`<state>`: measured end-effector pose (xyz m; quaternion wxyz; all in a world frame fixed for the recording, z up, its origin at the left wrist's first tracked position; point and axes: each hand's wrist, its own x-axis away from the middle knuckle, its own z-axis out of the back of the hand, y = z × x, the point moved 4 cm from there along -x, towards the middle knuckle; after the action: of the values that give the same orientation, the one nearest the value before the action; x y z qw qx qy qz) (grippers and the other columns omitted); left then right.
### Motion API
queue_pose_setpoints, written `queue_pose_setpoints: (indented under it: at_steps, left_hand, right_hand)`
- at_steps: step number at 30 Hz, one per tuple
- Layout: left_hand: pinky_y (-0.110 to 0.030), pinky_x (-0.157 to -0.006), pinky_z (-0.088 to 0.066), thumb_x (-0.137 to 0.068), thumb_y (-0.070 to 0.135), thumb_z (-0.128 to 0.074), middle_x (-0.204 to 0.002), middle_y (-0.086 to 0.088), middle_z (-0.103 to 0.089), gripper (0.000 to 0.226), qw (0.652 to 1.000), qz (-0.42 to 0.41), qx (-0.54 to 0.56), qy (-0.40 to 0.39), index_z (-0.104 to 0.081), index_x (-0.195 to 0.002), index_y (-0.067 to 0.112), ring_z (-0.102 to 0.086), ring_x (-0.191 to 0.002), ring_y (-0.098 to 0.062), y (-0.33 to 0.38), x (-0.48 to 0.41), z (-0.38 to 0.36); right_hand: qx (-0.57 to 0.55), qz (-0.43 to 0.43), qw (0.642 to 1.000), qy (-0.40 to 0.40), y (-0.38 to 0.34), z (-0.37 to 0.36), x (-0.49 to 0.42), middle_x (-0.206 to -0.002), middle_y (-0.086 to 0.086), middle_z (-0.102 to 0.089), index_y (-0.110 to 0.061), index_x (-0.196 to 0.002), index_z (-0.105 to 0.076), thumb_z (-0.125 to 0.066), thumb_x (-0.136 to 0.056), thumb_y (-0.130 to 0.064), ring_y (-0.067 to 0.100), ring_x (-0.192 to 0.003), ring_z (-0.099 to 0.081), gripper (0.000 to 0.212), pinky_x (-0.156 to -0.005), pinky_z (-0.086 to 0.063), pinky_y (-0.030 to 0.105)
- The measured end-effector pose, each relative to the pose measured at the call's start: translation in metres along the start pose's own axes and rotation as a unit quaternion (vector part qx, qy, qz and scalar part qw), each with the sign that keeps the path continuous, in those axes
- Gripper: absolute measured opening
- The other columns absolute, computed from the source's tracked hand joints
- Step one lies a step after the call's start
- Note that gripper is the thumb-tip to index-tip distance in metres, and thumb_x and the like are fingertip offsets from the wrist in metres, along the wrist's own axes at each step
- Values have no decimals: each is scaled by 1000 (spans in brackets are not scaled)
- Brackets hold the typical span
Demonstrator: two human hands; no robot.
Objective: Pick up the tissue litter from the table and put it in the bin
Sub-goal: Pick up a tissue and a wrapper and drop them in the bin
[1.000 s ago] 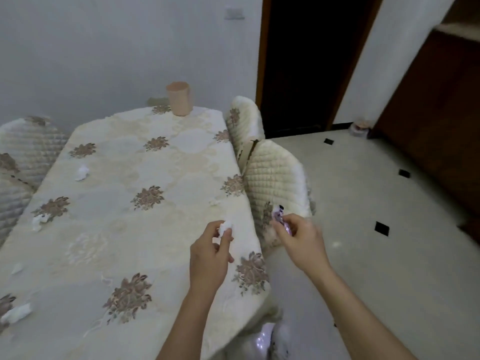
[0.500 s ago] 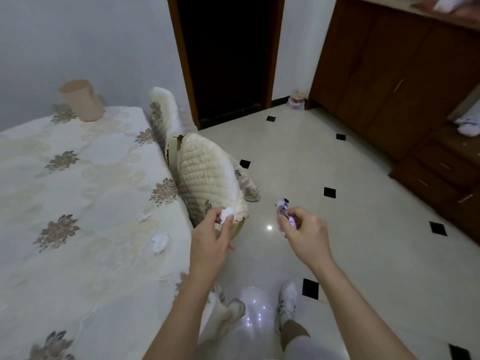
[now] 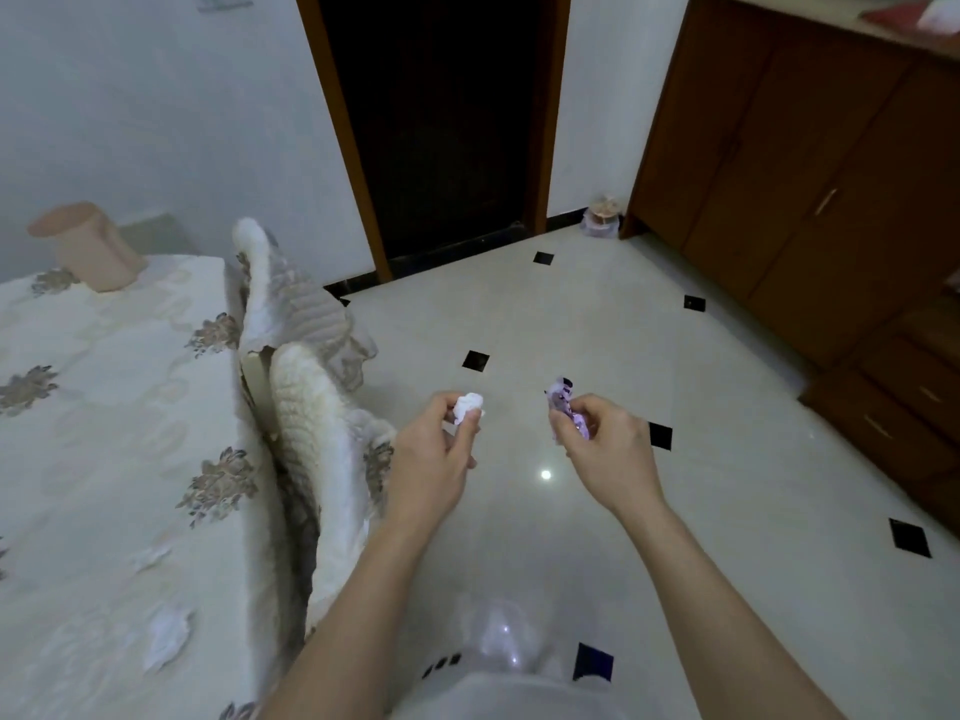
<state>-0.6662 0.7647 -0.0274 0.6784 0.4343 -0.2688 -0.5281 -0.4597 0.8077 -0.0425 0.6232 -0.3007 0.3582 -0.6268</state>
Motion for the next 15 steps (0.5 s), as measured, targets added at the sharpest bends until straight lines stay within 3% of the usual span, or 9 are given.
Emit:
queue_pose_setpoints:
  at_steps: [7,12,15]
  left_hand:
    - [-30,-57,-49,-98,32,-55,-74,1,-67,7,1000,10,-9,28,-60,-93,29,-62,-53,-10,12,-64,-39]
    - [-24,-53,-47,-98,32,-56,-73,-3,-66,9,998,28,0,50,-59,-91,31,-61,-52,-15,2,-114,-49]
    - [-28,-54,-48,-98,31,-56,-71,-2,-67,9,997,34,-8,64,-59,-90,30,-61,-50,-13,-7,-152,-51]
  right_hand:
    - [-8,-5,1000,-23,21,7,-86,-61,9,-60,-13,-69,-60,-54,-82,-52,29,-65,-63,41,-66,-52,37]
    - [0,2,998,-59,26,-12,-147,-57,1,-58,-14,-66,-58,-60,-87,-40,27,-63,-63,33,-64,-52,39]
    - [2,10,998,-69,22,-27,-190,-58,-1,-59,-17,-66,-58,-60,-88,-40,26,-63,-64,32,-65,-52,40]
